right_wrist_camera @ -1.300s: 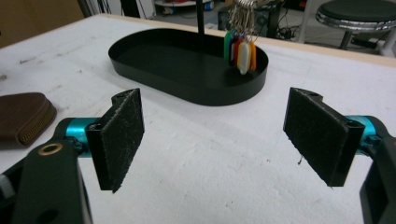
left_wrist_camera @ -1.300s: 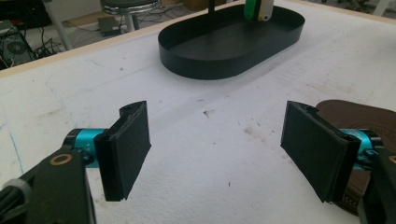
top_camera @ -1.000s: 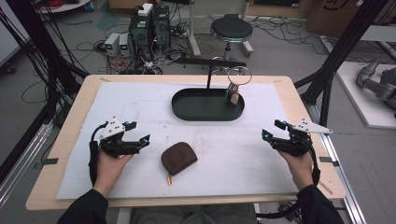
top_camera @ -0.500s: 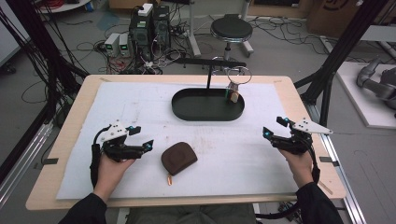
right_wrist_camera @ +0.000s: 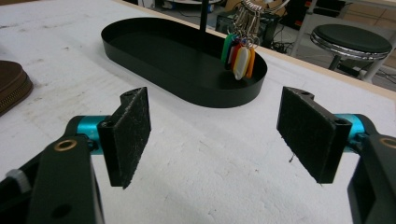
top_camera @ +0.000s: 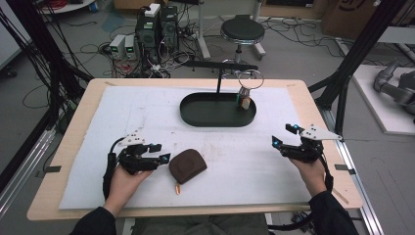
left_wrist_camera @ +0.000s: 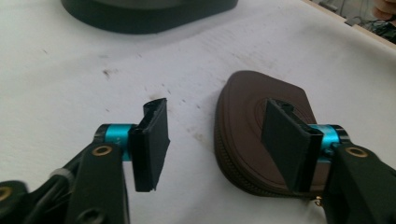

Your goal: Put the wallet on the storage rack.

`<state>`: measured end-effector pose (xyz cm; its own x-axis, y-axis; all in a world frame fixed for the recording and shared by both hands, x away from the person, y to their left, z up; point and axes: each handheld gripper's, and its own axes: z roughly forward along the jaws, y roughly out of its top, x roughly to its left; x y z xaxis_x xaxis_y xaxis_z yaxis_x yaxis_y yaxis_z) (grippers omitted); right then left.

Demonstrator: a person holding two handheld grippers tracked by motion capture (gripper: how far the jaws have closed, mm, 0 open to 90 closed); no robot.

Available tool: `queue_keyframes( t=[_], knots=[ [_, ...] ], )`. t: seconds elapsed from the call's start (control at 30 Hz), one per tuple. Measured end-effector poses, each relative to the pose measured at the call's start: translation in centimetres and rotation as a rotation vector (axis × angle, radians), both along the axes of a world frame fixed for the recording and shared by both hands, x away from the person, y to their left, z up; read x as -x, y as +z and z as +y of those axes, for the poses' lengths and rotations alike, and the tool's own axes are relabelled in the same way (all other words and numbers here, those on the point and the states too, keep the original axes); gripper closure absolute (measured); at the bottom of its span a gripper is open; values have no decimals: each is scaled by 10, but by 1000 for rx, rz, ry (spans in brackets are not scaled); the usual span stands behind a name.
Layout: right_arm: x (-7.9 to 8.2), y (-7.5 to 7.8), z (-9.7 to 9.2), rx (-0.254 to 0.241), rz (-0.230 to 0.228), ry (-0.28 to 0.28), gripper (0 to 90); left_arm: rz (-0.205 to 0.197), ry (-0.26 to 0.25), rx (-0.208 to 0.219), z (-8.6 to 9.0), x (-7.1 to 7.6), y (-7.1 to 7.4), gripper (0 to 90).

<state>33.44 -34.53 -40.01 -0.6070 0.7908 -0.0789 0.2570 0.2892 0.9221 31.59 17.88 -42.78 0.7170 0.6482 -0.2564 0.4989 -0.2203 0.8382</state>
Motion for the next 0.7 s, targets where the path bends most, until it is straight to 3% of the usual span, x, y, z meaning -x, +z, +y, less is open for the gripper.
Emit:
queue_keyframes(
  t=[0.1,0.13,0.17,0.2,0.37,0.47,0.6,0.7],
  knots=[
    [0,0,1,10,-1,2,276,60,3,-10,-4,0,-5,456],
    [0,-1,0,13,0,2,276,108,-2,-2,-5,-1,-9,468],
    [0,-1,0,13,0,2,276,108,-2,-2,-5,-1,-9,472],
    [0,-1,0,13,0,3,276,150,-1,18,-5,-2,-13,473],
    [0,-1,1,14,2,4,277,231,-7,65,-6,-6,-21,519],
    [-1,-1,1,24,-6,2,277,241,-46,90,-6,-7,-22,662],
    [-1,-1,4,34,-4,9,279,204,-70,72,-8,-4,-19,738],
    [-1,-1,5,41,-11,11,280,194,-77,88,-8,-5,-18,797]
  ],
)
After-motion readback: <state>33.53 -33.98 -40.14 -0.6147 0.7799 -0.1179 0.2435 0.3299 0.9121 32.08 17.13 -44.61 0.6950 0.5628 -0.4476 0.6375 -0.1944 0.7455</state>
